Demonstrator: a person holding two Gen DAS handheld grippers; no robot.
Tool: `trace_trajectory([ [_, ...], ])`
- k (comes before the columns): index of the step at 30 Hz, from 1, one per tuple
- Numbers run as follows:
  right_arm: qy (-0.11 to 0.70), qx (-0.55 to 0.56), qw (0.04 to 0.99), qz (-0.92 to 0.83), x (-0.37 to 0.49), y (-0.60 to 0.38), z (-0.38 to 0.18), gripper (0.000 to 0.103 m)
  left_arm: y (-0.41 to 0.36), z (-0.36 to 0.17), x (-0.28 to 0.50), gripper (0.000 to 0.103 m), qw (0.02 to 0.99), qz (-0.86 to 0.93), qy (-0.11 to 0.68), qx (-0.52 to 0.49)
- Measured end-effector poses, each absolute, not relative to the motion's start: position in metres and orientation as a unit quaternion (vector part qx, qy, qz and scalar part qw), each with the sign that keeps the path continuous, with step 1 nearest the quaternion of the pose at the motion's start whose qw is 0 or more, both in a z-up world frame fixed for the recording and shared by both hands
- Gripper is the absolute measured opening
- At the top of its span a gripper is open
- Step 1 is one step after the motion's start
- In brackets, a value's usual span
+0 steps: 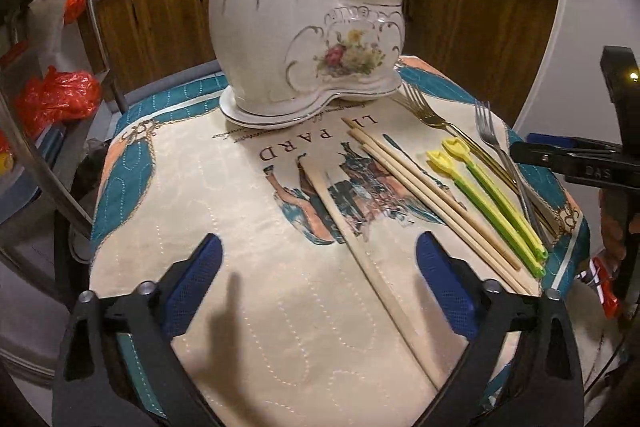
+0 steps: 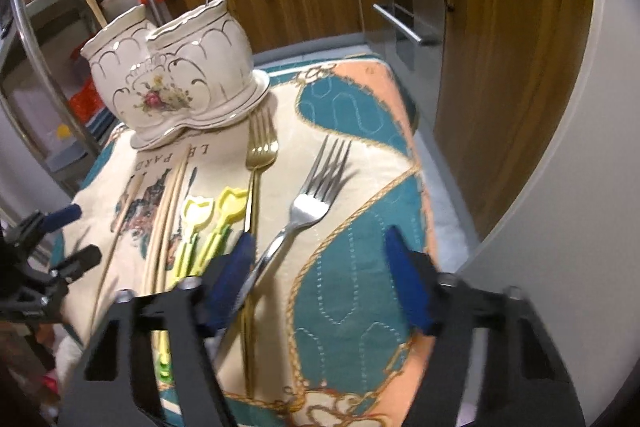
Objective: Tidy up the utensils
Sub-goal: 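Grasp another wooden chopstick with the left tool while the right tool grasps the silver fork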
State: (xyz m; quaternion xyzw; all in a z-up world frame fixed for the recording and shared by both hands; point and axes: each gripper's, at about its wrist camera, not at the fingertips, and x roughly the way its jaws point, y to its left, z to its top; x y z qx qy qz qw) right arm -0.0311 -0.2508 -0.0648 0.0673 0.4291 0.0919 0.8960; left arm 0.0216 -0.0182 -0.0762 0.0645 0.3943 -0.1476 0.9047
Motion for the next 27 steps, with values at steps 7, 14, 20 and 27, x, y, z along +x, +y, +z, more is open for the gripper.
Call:
trace_trajectory([
  [7,0.457,0.089,0.877,0.117,-0.027,-0.240,-0.069,0.036,-0.027,-0.080,0.019,0.077,0.896,-0.166,0.405,0.073],
  [14,0.465,0.055,0.874,0.127,-0.019,-0.228,-0.065,0.016,-0.031,-0.087,0.022,0.049,0.890,-0.170,0.413,0.088],
  [20,0.477,0.025,0.865,0.153,-0.010,-0.230,-0.065,0.007,-0.014,-0.084,0.031,0.010,0.884,-0.175,0.426,0.079],
  [27,0.487,-0.046,0.854,0.175,-0.009,-0.223,-0.063,0.006,-0.005,-0.083,0.037,0.007,0.875,-0.175,0.441,0.096],
])
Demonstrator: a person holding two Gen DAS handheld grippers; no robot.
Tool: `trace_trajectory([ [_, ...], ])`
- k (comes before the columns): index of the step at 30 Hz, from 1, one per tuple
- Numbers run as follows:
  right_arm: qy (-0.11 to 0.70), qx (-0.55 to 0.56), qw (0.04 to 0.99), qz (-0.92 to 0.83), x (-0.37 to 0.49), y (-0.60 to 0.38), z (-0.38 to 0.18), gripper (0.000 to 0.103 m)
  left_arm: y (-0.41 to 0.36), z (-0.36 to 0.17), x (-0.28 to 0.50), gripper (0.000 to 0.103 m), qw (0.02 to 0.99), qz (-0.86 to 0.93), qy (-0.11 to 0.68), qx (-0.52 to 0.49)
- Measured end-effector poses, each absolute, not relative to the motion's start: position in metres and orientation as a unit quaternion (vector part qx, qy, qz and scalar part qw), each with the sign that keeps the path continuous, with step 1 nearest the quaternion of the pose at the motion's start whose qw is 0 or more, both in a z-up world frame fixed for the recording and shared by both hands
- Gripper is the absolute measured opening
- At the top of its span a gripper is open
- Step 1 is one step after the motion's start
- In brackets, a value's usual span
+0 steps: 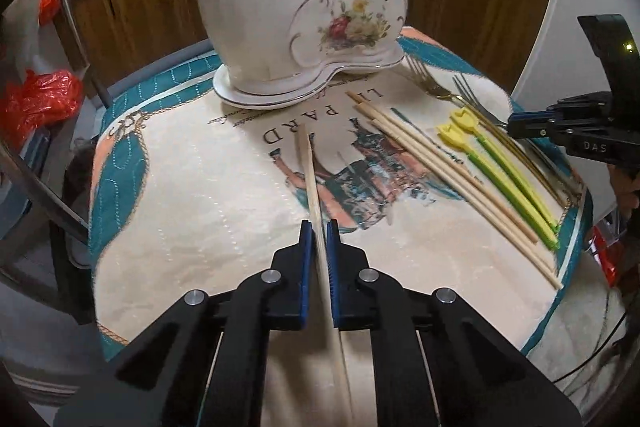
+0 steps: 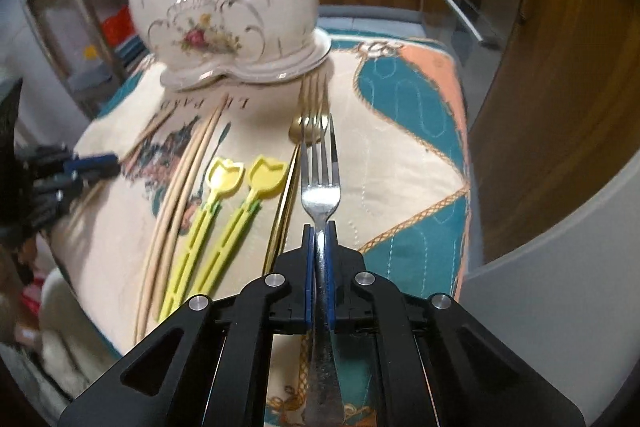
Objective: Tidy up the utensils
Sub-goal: 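Grasp another wooden chopstick with the left tool while the right tool grasps the silver fork, then drop the chopstick in the large cup with left tool while right drops fork in small cup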
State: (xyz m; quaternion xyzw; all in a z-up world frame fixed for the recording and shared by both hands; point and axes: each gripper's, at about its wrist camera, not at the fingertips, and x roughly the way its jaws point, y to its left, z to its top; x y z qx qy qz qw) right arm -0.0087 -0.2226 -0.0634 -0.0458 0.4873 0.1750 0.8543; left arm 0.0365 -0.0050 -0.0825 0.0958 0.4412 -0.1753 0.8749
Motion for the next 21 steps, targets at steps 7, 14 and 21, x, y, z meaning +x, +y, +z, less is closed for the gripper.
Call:
trace_trajectory([
  [7,0.496,-0.054,0.849,0.172,-0.007,-0.222,-0.065,0.013,-0.013,-0.084,0.039,0.009,0.872,-0.173,0.444,0.109],
  [14,0.470,-0.046,0.865,0.167,-0.009,-0.222,-0.067,0.006,-0.011,-0.085,0.043,0.009,0.877,-0.177,0.433,0.108],
  [21,0.410,-0.032,0.894,0.177,-0.025,-0.224,-0.052,0.006,-0.003,-0.080,0.039,0.006,0.884,-0.183,0.418,0.107],
])
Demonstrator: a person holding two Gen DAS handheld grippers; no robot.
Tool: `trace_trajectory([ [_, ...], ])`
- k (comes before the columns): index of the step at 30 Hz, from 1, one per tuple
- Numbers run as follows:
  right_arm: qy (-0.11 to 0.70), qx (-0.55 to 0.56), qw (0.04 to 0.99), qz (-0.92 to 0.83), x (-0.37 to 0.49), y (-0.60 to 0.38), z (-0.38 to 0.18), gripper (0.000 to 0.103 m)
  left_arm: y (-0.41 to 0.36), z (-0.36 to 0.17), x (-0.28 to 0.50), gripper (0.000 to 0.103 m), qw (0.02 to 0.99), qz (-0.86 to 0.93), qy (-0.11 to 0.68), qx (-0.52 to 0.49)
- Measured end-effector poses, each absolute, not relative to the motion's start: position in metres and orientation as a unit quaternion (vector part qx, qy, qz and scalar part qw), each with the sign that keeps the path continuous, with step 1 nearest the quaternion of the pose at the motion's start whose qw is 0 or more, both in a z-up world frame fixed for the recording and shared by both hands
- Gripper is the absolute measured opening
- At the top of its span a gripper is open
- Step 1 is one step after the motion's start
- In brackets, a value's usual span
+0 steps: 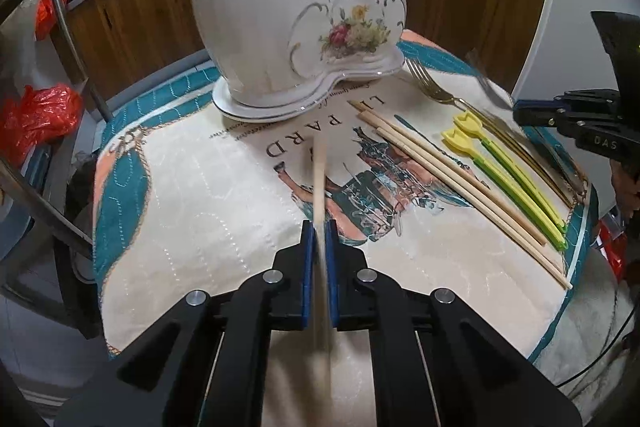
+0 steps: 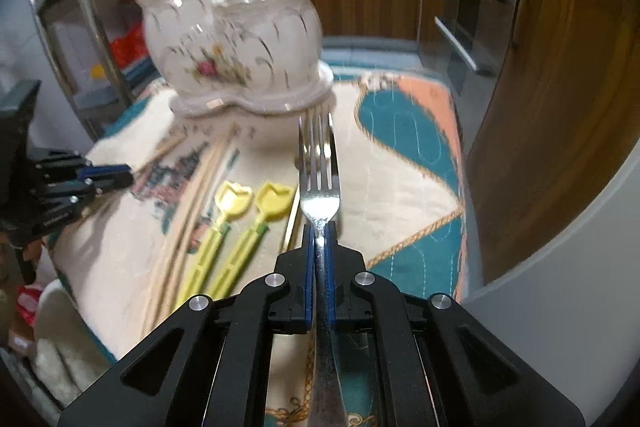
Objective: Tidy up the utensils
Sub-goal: 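Drop the chopstick in the large cup with left tool while right drops fork in small cup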
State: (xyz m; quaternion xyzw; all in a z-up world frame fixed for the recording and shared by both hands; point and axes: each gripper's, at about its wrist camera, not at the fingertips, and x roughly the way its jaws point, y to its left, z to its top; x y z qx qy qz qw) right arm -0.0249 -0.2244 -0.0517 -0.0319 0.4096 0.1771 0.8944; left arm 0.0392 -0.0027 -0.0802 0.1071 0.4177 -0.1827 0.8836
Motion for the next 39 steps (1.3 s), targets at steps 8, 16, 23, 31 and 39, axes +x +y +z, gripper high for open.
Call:
trace_trajectory([
  [8,0.316,-0.037,0.930,0.185,-0.049,-0.224,-0.020,0.006,0.015,-0.058,0.028,0.006,0.906,-0.187,0.371,0.075],
  [16,0.249,-0.037,0.949,0.191,-0.066,-0.222,-0.004,0.006,0.024,-0.037,0.015,0.006,0.931,-0.199,0.302,0.049],
  [23,0.195,-0.027,0.961,0.193,-0.069,-0.217,0.015,0.006,0.032,-0.017,0.008,0.006,0.947,-0.204,0.246,0.021],
  [31,0.159,-0.003,0.966,0.204,-0.041,-0.207,0.053,0.006,0.044,0.028,0.027,0.006,0.963,-0.202,0.178,-0.020],
  [39,0.118,0.019,0.971,0.208,0.003,-0.193,0.097,0.006,0.038,0.078,0.082,0.006,0.968,-0.211,0.117,-0.067],
])
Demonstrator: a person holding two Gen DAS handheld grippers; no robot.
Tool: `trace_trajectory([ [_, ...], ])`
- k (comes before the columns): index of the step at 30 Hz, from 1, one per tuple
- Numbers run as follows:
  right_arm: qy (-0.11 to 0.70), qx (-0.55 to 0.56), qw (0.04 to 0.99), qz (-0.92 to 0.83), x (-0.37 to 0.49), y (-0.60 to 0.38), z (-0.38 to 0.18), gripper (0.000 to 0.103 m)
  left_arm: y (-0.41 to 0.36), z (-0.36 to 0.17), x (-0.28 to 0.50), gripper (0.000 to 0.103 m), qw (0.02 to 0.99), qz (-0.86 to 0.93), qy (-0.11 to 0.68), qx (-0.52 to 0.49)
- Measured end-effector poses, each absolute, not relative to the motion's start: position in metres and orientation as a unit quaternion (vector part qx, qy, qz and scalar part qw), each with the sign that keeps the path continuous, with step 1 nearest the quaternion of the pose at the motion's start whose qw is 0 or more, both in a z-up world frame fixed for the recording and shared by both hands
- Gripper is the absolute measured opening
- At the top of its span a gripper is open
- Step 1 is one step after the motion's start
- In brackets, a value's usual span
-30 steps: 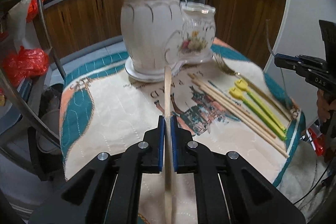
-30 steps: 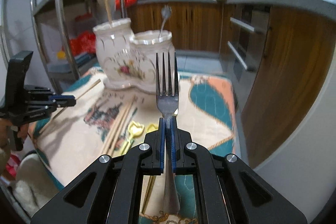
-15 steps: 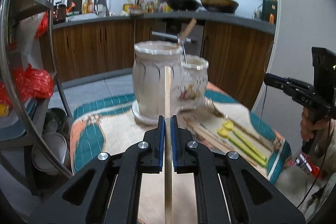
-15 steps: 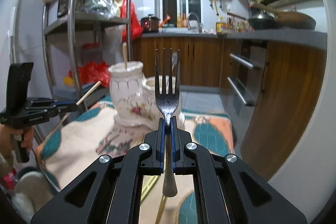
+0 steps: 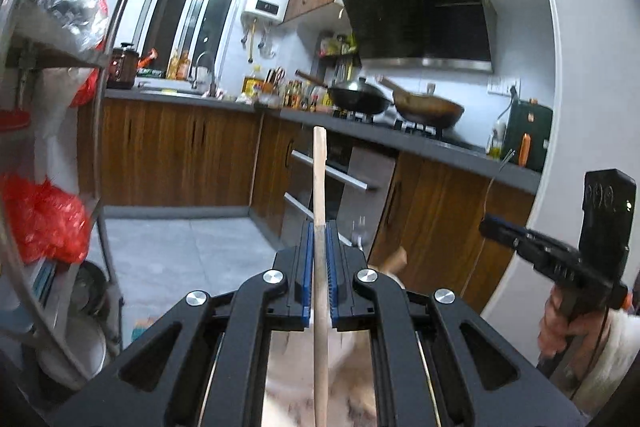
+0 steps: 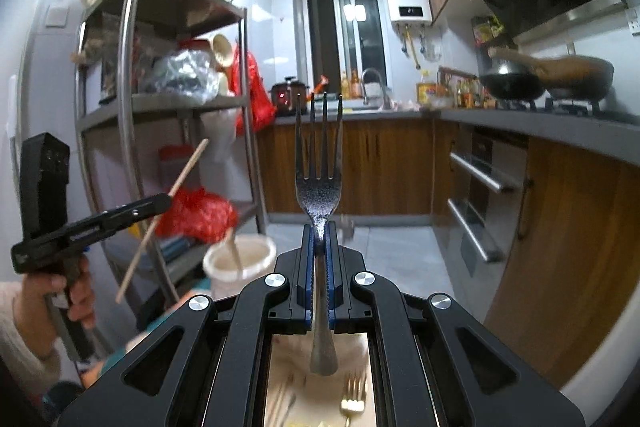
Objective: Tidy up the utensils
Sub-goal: 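Drop the chopstick in the large cup with left tool while right drops fork in small cup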
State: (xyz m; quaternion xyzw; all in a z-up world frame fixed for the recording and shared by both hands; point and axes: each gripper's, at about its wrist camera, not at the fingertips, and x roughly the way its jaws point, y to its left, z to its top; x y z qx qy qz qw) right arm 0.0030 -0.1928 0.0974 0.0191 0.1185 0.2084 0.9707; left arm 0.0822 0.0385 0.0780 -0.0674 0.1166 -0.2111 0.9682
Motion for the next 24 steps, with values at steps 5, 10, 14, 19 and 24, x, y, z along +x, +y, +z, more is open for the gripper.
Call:
trace_trajectory([
  [5,0.106,0.028,0.974,0.200,0.030,-0.184,0.111,0.006,0.022,0.092,0.122,0.006,0.973,-0.200,0.097,-0.067],
  [10,0.095,0.036,0.975,0.199,0.050,-0.178,0.113,0.006,0.013,0.090,0.149,0.006,0.972,-0.196,0.092,-0.088],
  [14,0.106,0.042,0.974,0.197,0.063,-0.173,0.100,0.006,0.003,0.084,0.164,0.006,0.977,-0.185,0.083,-0.071],
  [19,0.134,0.052,0.971,0.191,0.076,-0.170,0.075,0.006,-0.004,0.070,0.177,0.006,0.978,-0.178,0.093,-0.055],
  [24,0.164,0.048,0.966,0.192,0.081,-0.170,0.051,0.006,0.000,0.049,0.165,0.006,0.976,-0.181,0.116,-0.032],
])
